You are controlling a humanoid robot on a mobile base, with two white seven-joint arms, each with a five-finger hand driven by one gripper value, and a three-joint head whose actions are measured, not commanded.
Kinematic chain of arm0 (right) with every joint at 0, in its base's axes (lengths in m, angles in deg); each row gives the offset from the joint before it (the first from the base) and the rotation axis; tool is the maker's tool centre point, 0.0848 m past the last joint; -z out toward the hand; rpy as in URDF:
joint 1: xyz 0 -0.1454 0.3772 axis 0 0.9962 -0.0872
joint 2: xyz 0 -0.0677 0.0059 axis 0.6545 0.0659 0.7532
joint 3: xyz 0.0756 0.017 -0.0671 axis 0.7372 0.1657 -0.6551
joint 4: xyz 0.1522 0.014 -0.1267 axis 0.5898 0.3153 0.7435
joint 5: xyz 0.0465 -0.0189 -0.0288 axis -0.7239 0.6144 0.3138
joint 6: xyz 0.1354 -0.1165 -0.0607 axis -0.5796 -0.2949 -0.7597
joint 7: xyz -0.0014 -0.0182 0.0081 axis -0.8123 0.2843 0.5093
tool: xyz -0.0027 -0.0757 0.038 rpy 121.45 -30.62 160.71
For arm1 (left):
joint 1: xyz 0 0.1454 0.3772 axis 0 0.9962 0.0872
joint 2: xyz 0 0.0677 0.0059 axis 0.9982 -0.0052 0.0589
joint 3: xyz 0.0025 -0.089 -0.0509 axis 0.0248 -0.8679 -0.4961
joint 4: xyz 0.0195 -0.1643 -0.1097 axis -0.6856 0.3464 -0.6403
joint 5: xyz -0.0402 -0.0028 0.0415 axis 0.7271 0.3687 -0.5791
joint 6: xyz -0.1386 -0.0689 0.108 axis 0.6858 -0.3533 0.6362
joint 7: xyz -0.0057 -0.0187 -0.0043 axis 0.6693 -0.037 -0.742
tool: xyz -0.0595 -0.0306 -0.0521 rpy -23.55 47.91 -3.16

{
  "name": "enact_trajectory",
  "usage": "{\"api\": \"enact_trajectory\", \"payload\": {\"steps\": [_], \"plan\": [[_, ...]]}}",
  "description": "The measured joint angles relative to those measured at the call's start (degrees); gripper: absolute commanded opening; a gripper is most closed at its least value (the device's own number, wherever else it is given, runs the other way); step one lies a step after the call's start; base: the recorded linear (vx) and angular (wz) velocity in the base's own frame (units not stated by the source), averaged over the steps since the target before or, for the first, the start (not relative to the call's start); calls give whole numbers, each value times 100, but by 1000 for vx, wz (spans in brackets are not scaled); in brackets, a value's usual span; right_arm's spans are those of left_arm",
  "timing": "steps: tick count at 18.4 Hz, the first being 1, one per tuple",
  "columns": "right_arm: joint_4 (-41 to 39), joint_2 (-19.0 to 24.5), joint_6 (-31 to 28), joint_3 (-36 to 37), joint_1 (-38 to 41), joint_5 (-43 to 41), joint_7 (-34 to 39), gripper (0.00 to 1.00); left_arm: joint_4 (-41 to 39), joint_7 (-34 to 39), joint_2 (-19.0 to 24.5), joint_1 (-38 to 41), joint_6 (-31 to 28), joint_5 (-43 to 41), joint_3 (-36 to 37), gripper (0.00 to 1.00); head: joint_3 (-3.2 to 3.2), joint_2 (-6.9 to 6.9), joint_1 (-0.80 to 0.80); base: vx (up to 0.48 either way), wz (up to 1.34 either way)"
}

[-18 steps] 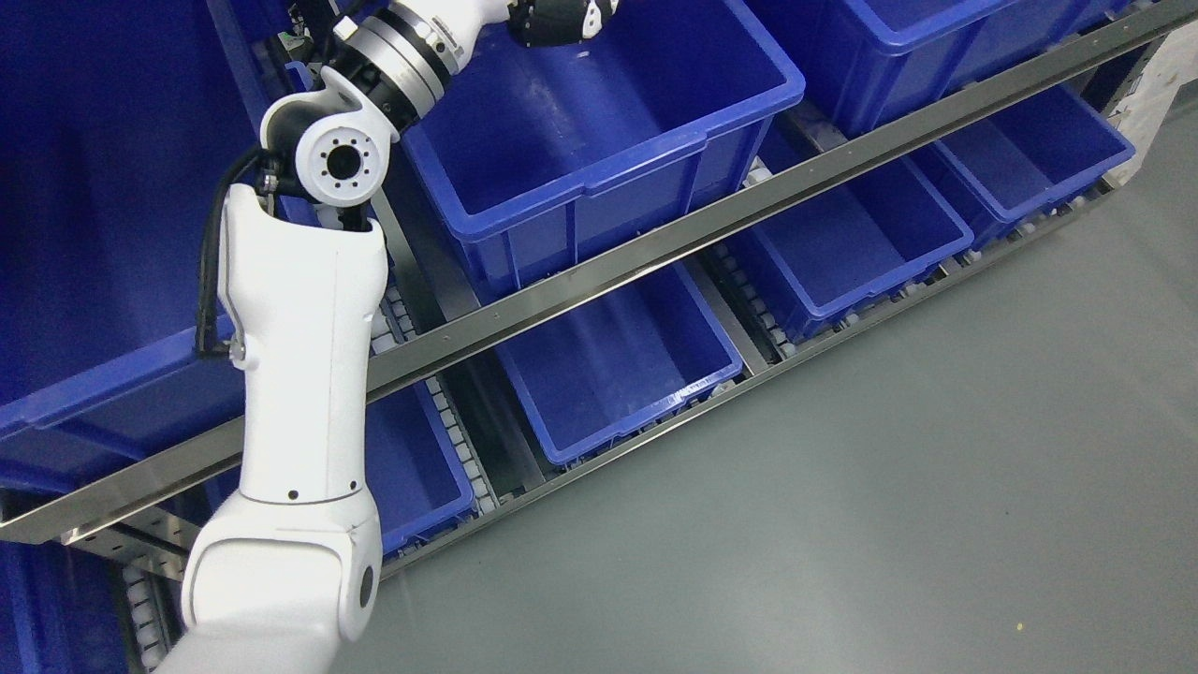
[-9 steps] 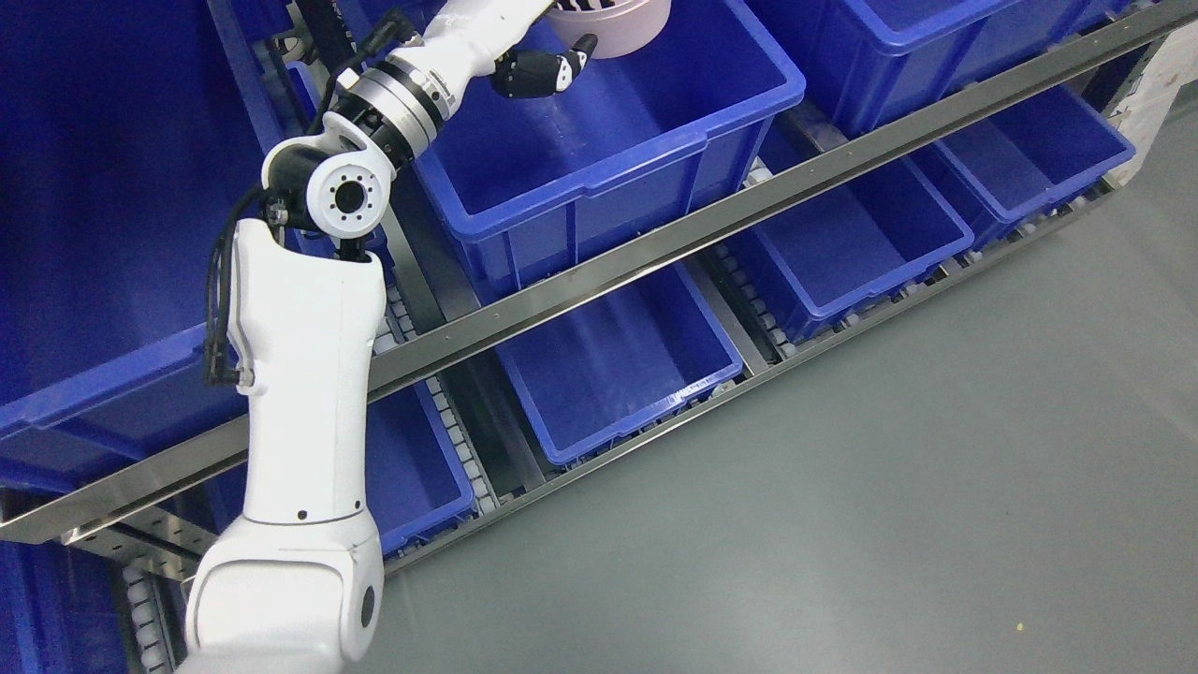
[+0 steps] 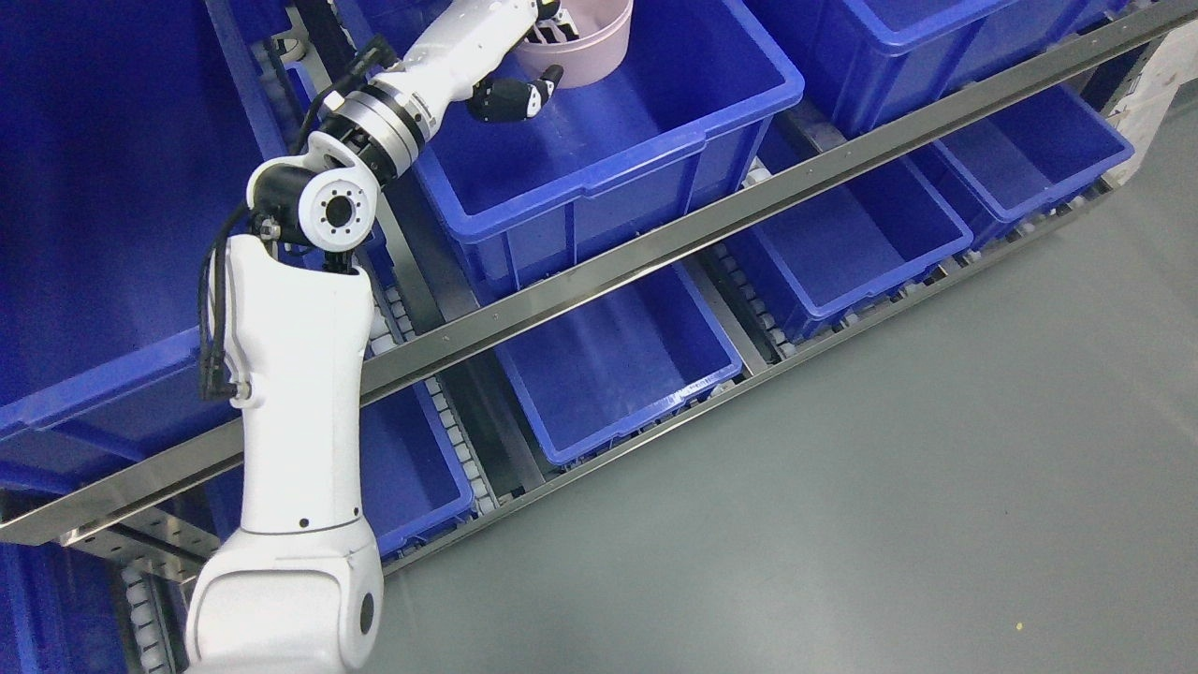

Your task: Stack pink IKEA bowls on left shelf middle

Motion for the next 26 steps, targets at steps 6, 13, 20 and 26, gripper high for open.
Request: {"api": "enact_trajectory", "payload": {"steps": [6, 13, 20, 26], "plan": [[0, 0, 0, 0, 0, 0, 0, 100, 13, 12, 0, 19, -24, -68, -110, 60, 0, 0, 0, 0, 0], [0, 0, 0, 0, 0, 0, 0, 100, 26, 2314, 0, -57, -237, 781, -199, 66, 0, 0, 0, 0, 0], [-1, 0, 0, 0, 0, 0, 0, 100, -218, 4743, 0, -98, -2088, 3647, -47, 93, 0, 0, 0, 0, 0], [-1, 0, 0, 0, 0, 0, 0, 100, -609, 4962, 0, 189, -2715, 4448, 27, 95, 0, 0, 0, 0, 0]]}}
